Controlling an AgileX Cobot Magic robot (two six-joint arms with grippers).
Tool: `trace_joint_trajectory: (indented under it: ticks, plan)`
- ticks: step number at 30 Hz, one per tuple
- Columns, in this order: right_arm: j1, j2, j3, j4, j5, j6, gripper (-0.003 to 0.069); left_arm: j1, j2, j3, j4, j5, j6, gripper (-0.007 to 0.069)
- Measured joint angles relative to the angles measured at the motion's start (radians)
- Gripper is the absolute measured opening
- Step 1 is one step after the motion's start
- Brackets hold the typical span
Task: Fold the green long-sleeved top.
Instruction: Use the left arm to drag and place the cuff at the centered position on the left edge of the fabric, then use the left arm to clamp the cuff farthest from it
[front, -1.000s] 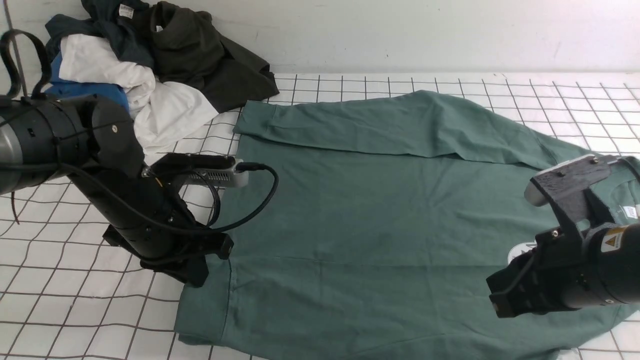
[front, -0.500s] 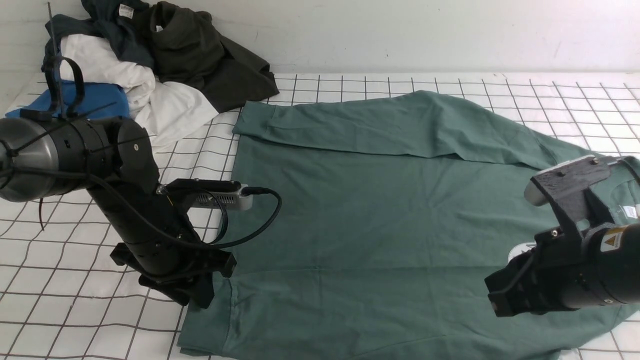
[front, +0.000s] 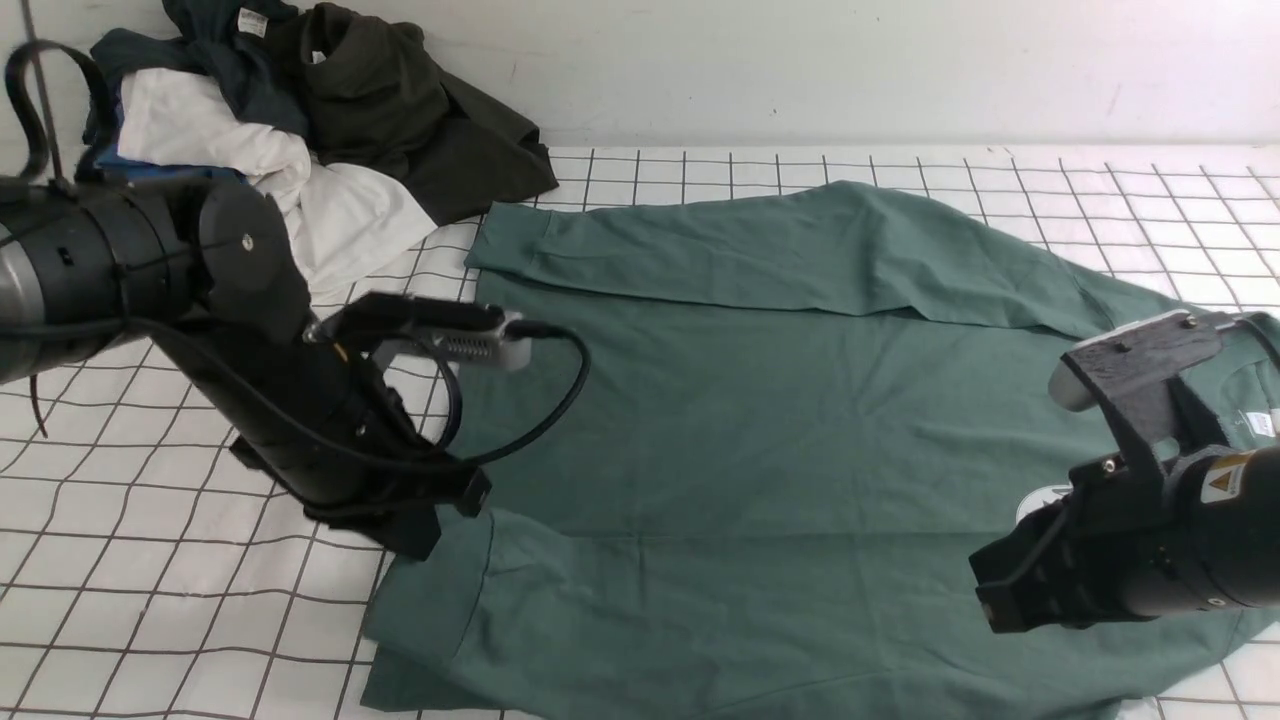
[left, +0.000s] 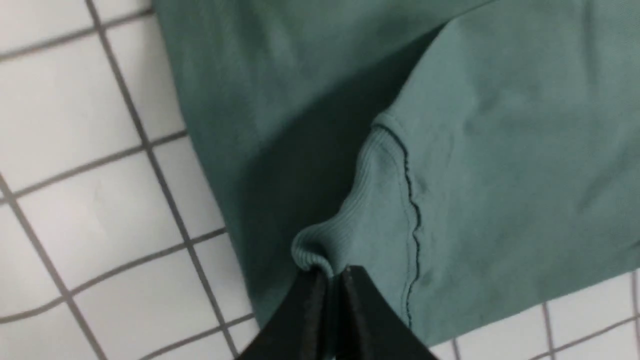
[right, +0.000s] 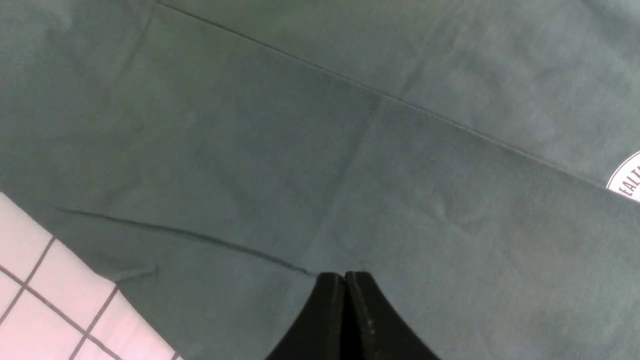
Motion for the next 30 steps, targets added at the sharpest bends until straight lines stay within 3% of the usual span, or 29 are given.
trace_joint_trajectory:
  ticks: [9,15,21,25,30]
  plan:
    - [0.0,0.0,0.0,-0.009,-0.001,0.0,-0.0014,-0.019,0.015,-0.302,0.101,-0.099,0.004,0.0006]
    - [0.0,0.0,0.0,-0.033,-0.002,0.0,-0.0014,-0.012,0.214,-0.503,0.134,-0.136,0.005,0.0006]
    - [0.0,0.0,0.0,-0.042,-0.008,0.0,-0.0014,0.037,0.489,-0.734,0.137,-0.059,-0.024,0.0012]
    - [0.0,0.0,0.0,-0.043,-0.022,0.0,-0.0014,0.081,0.622,-0.905,0.124,0.041,-0.038,0.0067]
    - [0.0,0.027,0.0,-0.042,-0.058,0.0,-0.0014,0.111,0.781,-1.223,0.046,0.15,-0.045,0.0251]
